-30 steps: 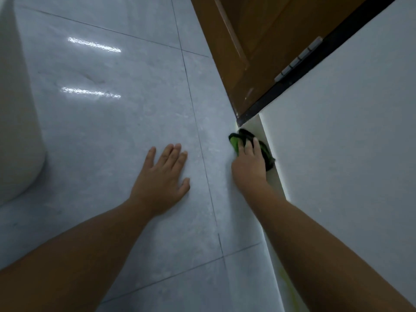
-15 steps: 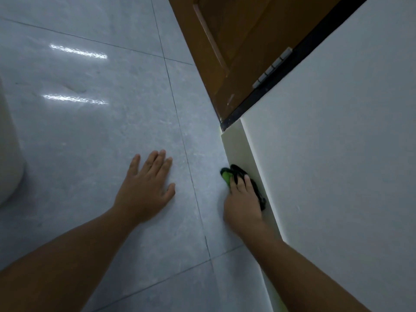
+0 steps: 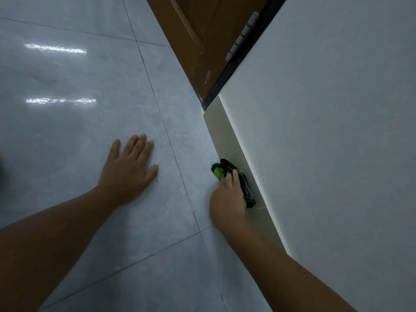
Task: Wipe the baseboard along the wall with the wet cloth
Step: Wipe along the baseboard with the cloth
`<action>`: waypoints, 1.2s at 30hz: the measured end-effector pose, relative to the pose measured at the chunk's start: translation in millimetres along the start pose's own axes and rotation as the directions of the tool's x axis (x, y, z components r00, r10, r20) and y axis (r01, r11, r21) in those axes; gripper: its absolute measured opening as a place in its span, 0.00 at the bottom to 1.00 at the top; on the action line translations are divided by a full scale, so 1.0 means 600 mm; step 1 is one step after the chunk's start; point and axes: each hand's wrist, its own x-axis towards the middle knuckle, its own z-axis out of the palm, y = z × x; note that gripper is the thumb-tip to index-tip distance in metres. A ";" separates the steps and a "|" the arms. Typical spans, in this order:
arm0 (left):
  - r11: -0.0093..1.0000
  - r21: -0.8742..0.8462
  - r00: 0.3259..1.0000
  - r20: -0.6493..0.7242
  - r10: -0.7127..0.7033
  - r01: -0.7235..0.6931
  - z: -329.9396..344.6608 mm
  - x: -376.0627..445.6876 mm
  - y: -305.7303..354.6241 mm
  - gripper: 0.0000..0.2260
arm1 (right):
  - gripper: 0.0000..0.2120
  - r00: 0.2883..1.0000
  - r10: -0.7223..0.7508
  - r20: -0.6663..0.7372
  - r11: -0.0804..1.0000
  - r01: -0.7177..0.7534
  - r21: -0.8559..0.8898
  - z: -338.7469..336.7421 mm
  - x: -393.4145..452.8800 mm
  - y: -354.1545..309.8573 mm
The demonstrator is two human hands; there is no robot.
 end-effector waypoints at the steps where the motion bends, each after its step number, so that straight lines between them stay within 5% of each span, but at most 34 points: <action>1: 1.000 0.015 1.000 0.010 -0.001 0.000 0.000 0.000 0.000 0.33 | 0.18 1.000 -0.011 0.017 1.000 0.011 0.010 0.023 -0.043 0.001; 7: 0.994 -0.006 0.985 0.133 -0.111 0.113 -0.026 -0.023 0.048 0.29 | 0.18 0.990 -0.096 0.104 0.995 0.094 0.025 0.115 -0.206 0.011; 14: 0.999 0.002 0.990 0.129 -0.050 0.051 0.018 -0.095 0.106 0.34 | 0.23 0.966 -0.013 -0.258 0.998 0.027 0.050 0.059 -0.073 0.027; 18: 0.998 0.068 0.971 0.237 -0.026 0.010 0.007 -0.087 0.099 0.31 | 0.24 0.941 0.097 -0.326 0.993 -0.068 0.100 0.050 -0.009 0.022; 22: 0.992 0.125 0.951 0.307 -0.030 -0.009 -0.004 -0.084 0.097 0.32 | 0.27 0.923 0.142 -0.357 0.983 -0.089 0.161 0.117 -0.093 0.006; 29: 0.987 0.155 0.932 0.363 -0.011 -0.048 -0.027 -0.103 0.097 0.34 | 0.26 0.997 0.056 -0.062 0.982 -0.044 0.183 0.219 -0.268 -0.019; 36: 0.996 0.085 0.935 0.355 -0.029 -0.001 -0.031 -0.114 0.099 0.32 | 0.24 0.983 0.054 -0.173 0.992 -0.032 0.125 0.126 -0.211 -0.001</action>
